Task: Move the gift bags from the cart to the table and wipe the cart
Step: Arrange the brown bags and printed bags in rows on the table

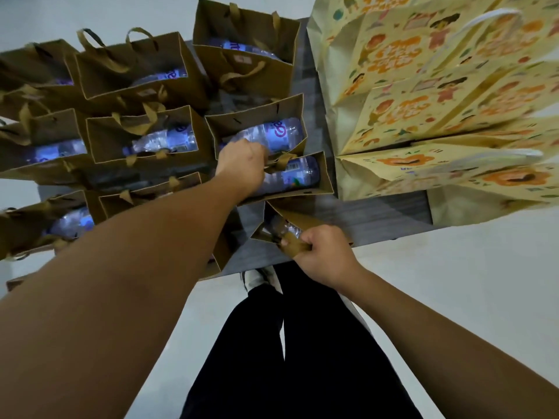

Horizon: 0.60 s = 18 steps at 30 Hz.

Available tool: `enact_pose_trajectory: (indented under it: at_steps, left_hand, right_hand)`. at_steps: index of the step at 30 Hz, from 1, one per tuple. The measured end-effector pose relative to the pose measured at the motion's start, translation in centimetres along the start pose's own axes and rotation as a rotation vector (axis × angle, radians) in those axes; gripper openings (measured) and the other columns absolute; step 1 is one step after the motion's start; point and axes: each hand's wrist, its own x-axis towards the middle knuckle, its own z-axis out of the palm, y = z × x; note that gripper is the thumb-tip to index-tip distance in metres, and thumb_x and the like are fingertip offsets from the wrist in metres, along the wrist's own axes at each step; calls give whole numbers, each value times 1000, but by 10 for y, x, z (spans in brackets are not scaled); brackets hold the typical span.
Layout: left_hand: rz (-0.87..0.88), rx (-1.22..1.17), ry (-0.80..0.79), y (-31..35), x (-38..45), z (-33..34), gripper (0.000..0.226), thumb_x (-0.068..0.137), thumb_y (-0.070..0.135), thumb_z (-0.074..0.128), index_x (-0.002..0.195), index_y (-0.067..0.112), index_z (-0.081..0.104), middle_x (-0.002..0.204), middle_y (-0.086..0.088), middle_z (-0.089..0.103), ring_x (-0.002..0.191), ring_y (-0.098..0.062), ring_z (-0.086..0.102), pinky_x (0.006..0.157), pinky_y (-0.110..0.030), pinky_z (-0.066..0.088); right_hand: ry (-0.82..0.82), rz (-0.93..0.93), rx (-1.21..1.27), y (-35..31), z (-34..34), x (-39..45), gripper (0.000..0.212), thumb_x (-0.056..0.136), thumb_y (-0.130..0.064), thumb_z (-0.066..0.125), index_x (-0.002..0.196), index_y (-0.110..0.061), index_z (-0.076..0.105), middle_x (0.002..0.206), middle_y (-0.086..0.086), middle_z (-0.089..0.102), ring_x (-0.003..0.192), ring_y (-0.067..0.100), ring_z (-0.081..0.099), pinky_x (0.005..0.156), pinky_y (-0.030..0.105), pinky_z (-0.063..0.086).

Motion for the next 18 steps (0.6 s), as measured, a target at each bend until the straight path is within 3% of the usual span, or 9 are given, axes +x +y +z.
enact_pose_trajectory:
  at_steps: [5,8,11,15,18]
  left_hand:
    - [-38,21,-66,7,-45,22,27,92,17,58,115,22,72,109,-11,68,98,-30,62,75,-36,46]
    - [-45,12,-86,9,-75,32,24,94,20,61,114,24,73,109,-11,68,100,-31,62,81,-39,51]
    - [-50,-22,-106,12,-99,33,25,94,16,61,113,24,74,109,-12,69,100,-32,63,84,-40,54]
    - [-34,-4,-114,25,-123,21,29,94,20,58,121,22,69,114,-12,67,103,-32,64,86,-39,55]
    - [-119,-293,-105,30,-130,-8,28,95,18,53,117,18,71,117,-12,70,108,-33,63,91,-37,51]
  right_hand:
    - [63,23,20,3,10,-36,52,89,-30,70,47,-13,45,47,-1,42,57,20,50,57,31,34]
    - [145,23,69,3,9,-63,54,89,-36,71,45,-14,49,44,-4,43,52,11,45,55,29,37]
    - [186,-7,125,-5,0,-87,49,88,-30,74,45,-14,55,44,-4,46,48,8,45,51,23,33]
    - [280,-83,129,-33,-24,-113,45,89,-32,74,59,1,65,49,6,43,49,13,36,52,27,31]
    - [341,-175,170,-65,-50,-126,49,89,-29,74,55,1,58,48,1,36,47,10,31,50,27,28]
